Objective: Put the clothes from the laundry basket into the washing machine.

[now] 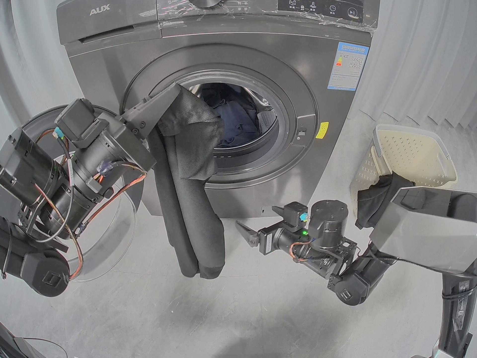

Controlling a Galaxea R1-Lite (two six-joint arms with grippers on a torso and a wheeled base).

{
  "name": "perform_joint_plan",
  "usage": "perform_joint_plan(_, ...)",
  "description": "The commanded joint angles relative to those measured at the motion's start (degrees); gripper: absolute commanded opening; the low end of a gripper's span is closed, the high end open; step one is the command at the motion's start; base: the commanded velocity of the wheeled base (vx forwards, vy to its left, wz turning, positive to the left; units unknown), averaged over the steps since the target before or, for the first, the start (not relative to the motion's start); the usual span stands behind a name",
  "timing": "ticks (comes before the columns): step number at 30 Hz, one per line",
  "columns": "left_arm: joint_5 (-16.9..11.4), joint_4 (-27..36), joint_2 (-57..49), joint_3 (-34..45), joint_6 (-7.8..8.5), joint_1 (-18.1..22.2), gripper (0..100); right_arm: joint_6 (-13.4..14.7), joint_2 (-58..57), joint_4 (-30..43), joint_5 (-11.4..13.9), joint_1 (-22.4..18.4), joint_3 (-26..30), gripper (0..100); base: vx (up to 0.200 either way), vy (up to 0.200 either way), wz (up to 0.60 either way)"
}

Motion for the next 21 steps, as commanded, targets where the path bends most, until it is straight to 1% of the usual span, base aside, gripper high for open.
perform_joint_plan(1, 0.0, 0.0, -0.2, -0.1, -0.01, 0.0, 0, -0.1, -1.2, 0.0, 0.9, -2.7, 1.0, 100, 0.000, 0.000, 0.00)
perform_joint_plan(4, -0.1, 0.0, -0.3, -0.1, -0.01, 0.0, 0, -0.1, 1.2, 0.0, 1.0, -3.0, 0.2, 100, 0.000, 0.000, 0.00)
perform_joint_plan(7, -0.3, 0.0, -0.3, -0.1, -0.01, -0.1, 0, -0.2, 4.7, 0.0, 1.0, -3.0, -1.9, 100, 0.000, 0.000, 0.00)
perform_joint_plan(11, -0.4, 0.0, -0.5, 0.1, -0.09, -0.4, 0, -0.9, 8.5, 0.7, 1.0, -2.8, -7.3, 100, 0.000, 0.000, 0.00)
perform_joint_plan(14, -0.5, 0.0, -0.5, 0.2, -0.09, -0.6, 0, -1.0, 10.4, 2.3, 1.0, -2.8, -11.8, 100, 0.000, 0.000, 0.00)
perform_joint_plan(15, -0.5, 0.0, -0.5, 0.2, -0.09, -0.6, 0, -1.1, 10.5, 2.6, 1.0, -2.7, -12.2, 100, 0.000, 0.000, 0.00)
perform_joint_plan(16, -0.5, 0.0, -0.5, 0.2, -0.09, -0.6, 0, -1.0, 11.2, 3.4, 0.9, -2.5, -14.2, 100, 0.000, 0.000, 0.00)
perform_joint_plan(19, -0.5, 0.0, -0.9, 0.2, -0.09, -0.6, 0, -1.1, 13.2, 3.8, 0.8, -1.9, -16.5, 100, 0.000, 0.000, 0.00)
perform_joint_plan(21, -0.6, 0.0, -1.1, 0.1, -0.53, -0.6, 0, -1.1, 14.1, 3.7, 0.8, -1.3, -17.1, 100, 0.000, 0.000, 0.00)
